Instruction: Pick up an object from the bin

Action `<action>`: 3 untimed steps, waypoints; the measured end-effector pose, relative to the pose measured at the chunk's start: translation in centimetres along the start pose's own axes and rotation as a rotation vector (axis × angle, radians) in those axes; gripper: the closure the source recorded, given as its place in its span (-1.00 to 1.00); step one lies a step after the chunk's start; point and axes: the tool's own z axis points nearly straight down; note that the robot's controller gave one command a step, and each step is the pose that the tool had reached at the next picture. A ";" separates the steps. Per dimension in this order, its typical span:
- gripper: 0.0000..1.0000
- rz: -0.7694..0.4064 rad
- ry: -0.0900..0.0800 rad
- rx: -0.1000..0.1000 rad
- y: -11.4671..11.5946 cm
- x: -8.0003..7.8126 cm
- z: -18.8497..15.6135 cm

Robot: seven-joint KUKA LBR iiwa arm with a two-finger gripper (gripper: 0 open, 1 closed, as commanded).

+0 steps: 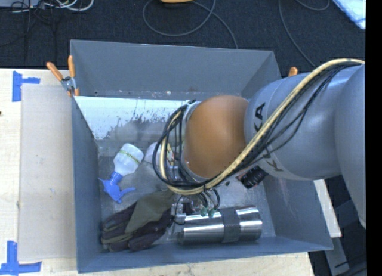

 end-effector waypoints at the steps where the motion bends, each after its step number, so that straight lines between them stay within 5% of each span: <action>1: -1.00 0.004 -0.008 -0.001 -0.1 -0.2 -0.4; 3: -1.00 -0.248 -0.002 0.001 -0.8 0.6 6.9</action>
Offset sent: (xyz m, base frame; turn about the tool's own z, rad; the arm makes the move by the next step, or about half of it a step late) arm -0.0060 -0.0160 -0.0902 -0.1583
